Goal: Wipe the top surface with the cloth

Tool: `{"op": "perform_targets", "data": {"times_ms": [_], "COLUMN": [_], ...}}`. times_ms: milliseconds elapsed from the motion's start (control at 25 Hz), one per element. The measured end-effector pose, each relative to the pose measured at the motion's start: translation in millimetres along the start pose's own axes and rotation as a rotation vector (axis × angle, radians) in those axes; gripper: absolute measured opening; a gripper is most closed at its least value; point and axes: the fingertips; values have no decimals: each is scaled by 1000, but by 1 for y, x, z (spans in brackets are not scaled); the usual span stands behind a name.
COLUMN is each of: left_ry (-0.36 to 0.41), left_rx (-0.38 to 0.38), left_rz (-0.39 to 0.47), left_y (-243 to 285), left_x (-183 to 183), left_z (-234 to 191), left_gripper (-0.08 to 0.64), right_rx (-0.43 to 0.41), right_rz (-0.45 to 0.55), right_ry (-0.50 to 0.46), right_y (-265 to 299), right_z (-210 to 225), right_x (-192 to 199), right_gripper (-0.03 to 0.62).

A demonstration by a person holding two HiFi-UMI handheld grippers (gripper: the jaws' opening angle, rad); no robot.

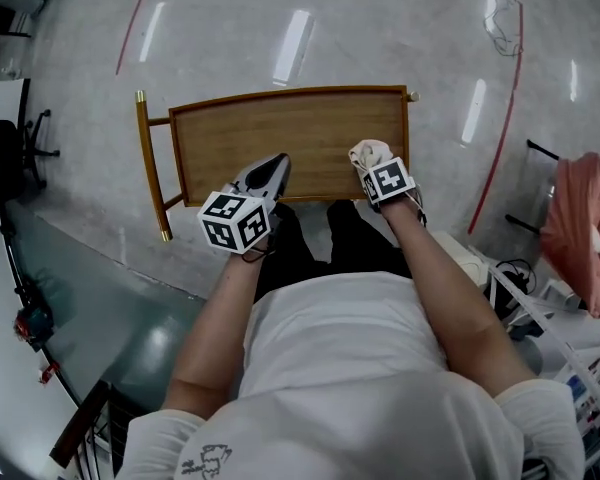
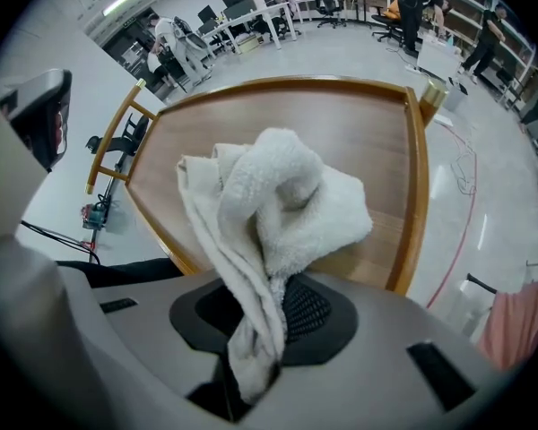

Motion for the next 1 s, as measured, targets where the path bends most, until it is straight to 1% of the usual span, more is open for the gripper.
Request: {"op": "perform_targets", "data": {"times_ms": [200,400,680,840,1000], "left_ry": [-8,-15,11,22,23], "left_rx": [11,17,31,43,34], "left_rz": [-28,-54,-96,-119,-125], "left_y": [-18,-51,-90,-109,-127], "left_x": [4,1,-11,-12,-18], "left_z": [-33,-79,-139,-165,-195], "left_gripper": [8,7,7,7,8], "right_rx": [-13,-33,-54,-74,-101], "right_rz": [-12,-16,-2,13,15], "right_ry": [12,21,61,79,73], "right_y": [12,29,51,65,80], "right_z": [-39,-89,-156,-198,-243], "right_x": [-15,-38,-73,-92,-113], "right_gripper": [100,100,100,100,100]}}
Point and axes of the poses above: the fingertips, and each gripper's own axes: y forward along the fingers, z to its right, x out of its underside, and after that the axes turned 1 degree about -y, right-handed
